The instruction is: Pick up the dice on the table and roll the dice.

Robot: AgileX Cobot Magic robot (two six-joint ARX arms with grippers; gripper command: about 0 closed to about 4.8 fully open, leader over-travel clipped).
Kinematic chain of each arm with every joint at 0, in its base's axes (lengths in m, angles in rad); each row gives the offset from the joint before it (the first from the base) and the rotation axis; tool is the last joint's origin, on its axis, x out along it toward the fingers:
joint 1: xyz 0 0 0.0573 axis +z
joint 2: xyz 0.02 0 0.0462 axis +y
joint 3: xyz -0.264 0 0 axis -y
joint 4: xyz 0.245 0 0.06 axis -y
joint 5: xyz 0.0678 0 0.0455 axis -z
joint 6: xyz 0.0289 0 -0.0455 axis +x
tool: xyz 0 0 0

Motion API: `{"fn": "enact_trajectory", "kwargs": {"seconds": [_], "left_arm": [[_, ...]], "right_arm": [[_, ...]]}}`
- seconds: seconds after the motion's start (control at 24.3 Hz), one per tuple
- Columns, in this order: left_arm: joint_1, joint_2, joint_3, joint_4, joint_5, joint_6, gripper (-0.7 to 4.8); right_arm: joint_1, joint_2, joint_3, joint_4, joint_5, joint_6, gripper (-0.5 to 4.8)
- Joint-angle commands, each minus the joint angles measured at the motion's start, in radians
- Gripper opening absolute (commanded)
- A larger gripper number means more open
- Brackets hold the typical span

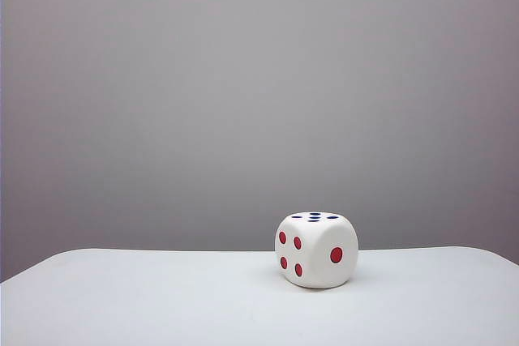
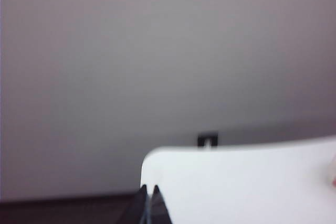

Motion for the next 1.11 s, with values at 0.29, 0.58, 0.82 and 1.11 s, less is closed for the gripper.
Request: {"fn": "enact_trajectory", "kwargs": {"seconds": [0.29, 0.58, 0.82, 1.11], "left_arm": [[0.001, -0.209, -0.092, 0.030, -0.031, -0.026, -0.05], [0.001, -0.255, -0.168, 0.028, -0.039, -0.098, -0.05], [0.001, -0.259, -0.257, 0.090, -0.012, -0.151, -0.05], [0.000, -0.259, -0.363, 0.203, 0.091, -0.156, -0.05]], "right_arm": [[-0.001, -0.237, -0.184, 0.096, 0.103, 0.032, 2.02], [-0.001, -0.463, -0.290, 0.118, 0.241, 0.035, 1.43], [-0.013, -0.507, -0.354, 0.174, 0.257, 0.077, 1.33], [-0.039, -0.508, -0.507, 0.260, 0.093, 0.077, 0.45]]}}
